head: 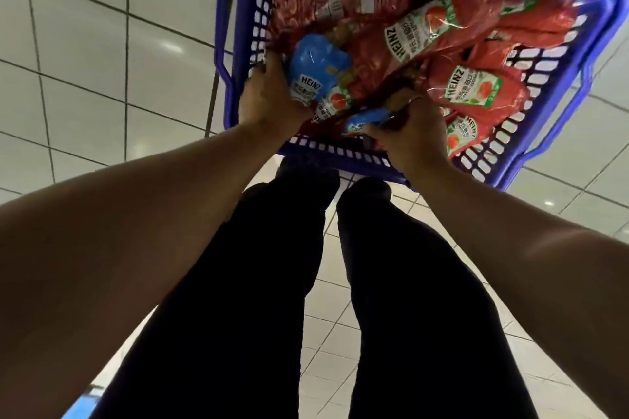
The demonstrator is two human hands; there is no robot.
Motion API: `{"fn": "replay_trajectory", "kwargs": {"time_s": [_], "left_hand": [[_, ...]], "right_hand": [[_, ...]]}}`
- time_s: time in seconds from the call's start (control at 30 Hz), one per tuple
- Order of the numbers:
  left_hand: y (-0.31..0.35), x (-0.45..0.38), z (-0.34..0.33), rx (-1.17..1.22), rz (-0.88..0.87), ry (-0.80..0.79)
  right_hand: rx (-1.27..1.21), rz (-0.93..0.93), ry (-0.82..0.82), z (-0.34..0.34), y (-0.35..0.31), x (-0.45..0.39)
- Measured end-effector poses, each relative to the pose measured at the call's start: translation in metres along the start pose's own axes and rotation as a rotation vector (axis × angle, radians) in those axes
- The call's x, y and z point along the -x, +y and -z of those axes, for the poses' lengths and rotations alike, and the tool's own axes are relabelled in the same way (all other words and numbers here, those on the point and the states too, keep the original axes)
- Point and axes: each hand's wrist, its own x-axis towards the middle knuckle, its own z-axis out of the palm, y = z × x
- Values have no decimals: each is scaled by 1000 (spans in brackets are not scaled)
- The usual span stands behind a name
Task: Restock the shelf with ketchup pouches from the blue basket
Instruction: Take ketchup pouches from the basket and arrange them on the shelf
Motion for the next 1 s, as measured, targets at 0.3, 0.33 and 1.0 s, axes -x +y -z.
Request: {"fn": "replay_trajectory", "kwargs": {"time_s": [0.3, 0.33, 1.0], "left_hand": [[14, 33, 51, -176, -60, -138], [20, 44, 63, -155, -74, -144], [140, 347, 379, 597, -496, -111]], "right_hand": [[-87, 13, -102, 50, -25, 36], [-149, -9, -109, 63, -39, 44], [-982, 18, -18, 310, -304, 295]]}}
